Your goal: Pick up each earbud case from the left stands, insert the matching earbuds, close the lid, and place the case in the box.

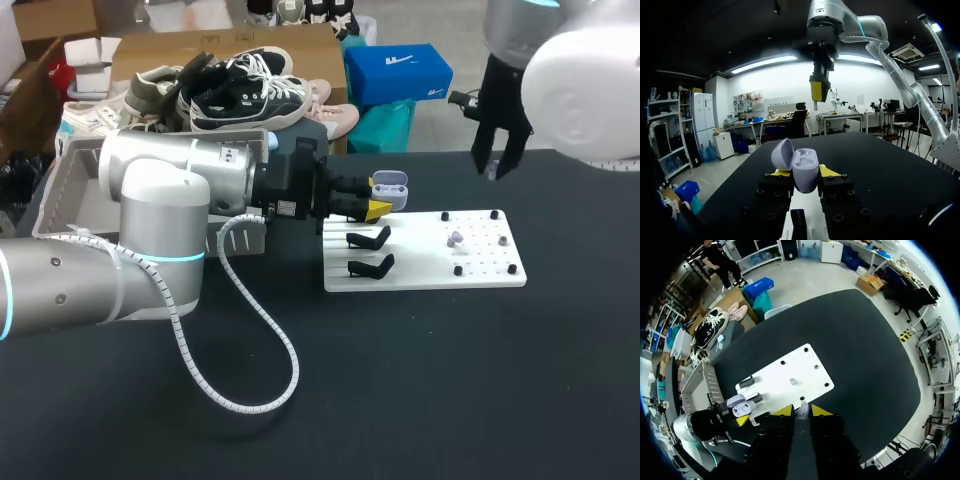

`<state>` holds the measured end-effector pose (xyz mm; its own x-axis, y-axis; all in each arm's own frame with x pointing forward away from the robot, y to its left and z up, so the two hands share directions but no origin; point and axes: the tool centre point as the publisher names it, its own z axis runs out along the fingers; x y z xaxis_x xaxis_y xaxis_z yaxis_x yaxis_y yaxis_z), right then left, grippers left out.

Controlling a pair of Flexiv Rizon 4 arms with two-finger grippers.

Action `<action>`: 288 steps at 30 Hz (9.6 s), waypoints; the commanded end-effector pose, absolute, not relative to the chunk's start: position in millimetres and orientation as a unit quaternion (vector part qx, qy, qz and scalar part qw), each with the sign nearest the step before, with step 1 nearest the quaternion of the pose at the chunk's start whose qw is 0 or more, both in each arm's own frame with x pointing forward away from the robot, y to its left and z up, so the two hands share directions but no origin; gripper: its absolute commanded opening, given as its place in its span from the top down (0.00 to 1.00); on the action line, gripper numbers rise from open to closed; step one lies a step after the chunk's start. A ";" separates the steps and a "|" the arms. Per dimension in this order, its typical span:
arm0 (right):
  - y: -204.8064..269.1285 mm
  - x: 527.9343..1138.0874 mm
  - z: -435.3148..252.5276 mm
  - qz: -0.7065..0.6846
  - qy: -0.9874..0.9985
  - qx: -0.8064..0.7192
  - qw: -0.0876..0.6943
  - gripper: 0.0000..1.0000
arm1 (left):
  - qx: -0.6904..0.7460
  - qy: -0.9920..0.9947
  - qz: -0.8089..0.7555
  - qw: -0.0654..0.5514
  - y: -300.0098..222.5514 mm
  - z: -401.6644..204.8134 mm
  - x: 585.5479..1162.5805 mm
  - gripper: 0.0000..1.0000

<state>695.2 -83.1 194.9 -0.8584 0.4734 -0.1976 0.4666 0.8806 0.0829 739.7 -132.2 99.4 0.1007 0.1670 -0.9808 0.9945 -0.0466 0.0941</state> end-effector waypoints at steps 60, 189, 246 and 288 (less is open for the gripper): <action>30.3 728.8 167.8 -0.019 0.934 0.338 0.117 1.00 | 0.573 0.506 -0.440 0.471 -132.4 99.0 739.4 1.00; -104.2 690.0 99.6 0.178 0.967 0.161 0.080 0.51 | 0.573 0.506 -0.440 0.471 -132.4 99.0 739.4 1.00; -82.0 721.7 48.1 0.176 0.962 0.133 0.159 0.39 | 0.573 0.506 -0.440 0.471 -132.4 99.0 739.4 1.00; -72.2 740.5 28.4 0.177 0.964 0.148 0.135 0.53 | 0.573 0.506 -0.440 0.471 -132.4 99.0 739.4 1.00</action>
<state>737.9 -72.7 28.6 -0.9182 0.3338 -0.2132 0.2359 0.8932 0.3828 739.6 -132.1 99.4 0.1007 0.1668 -0.9808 0.9945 -0.0464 0.0942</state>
